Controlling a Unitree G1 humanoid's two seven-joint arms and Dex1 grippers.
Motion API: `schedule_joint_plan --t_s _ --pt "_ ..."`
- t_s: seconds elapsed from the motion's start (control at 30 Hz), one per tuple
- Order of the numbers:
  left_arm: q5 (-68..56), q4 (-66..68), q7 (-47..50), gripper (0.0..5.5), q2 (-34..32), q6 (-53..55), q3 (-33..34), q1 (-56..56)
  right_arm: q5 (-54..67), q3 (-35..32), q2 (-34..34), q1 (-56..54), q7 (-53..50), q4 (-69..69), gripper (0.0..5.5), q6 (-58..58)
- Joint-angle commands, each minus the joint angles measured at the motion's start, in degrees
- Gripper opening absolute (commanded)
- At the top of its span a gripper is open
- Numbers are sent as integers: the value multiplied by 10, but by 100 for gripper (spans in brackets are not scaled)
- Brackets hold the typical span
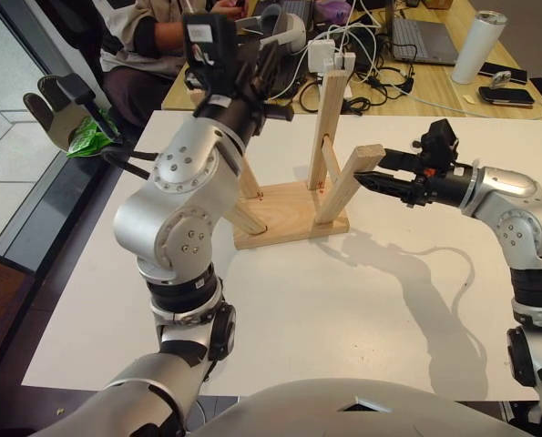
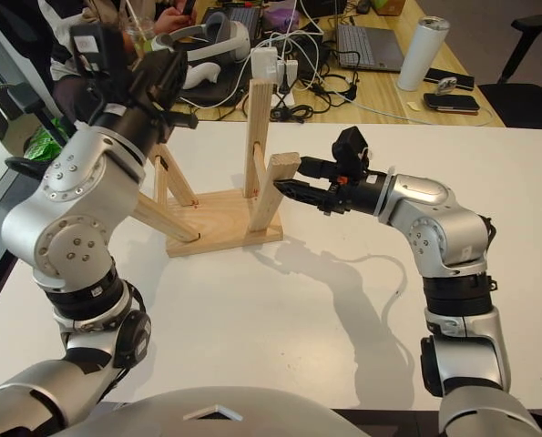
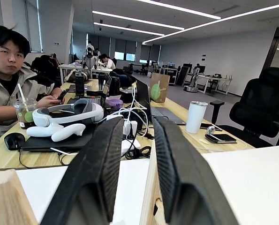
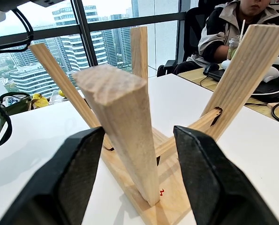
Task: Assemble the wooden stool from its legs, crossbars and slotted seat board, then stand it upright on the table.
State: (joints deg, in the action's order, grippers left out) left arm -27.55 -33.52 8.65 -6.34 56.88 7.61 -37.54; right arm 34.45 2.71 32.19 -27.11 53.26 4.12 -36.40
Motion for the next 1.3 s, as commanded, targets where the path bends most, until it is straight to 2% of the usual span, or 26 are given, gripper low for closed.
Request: schedule_joint_plan --t_s 0.03,0.2,0.3,0.43,0.57,0.73,0.9,1.17,1.3 --pt "-17 8 2 113 -5 -25 70 -48 1 0 -12 -13 11 -5 244 6" --pt "-23 25 1 113 -40 -51 139 -71 51 -24 -32 -2 -1 8 157 -51" --pt "-20 33 6 113 -58 -66 168 -68 78 -41 -53 7 -43 10 153 -104" --pt "-20 47 26 113 -65 -73 207 -53 127 -95 -117 15 -154 -4 153 -178" --pt "-26 63 47 113 -60 -75 229 -55 184 -191 -194 -16 -319 -60 152 -233" --pt "-30 59 62 113 -51 -74 228 -47 228 -289 -238 -65 -488 -138 150 -236" --pt "-33 59 67 113 -49 -72 226 -42 256 -349 -265 -74 -602 -166 128 -217" --pt "-41 54 77 113 -43 -71 218 -32 322 -375 -321 -29 -722 -99 2 -221" --pt "-44 52 80 113 -39 -71 213 -28 317 -316 -323 -16 -673 -12 2 -209"
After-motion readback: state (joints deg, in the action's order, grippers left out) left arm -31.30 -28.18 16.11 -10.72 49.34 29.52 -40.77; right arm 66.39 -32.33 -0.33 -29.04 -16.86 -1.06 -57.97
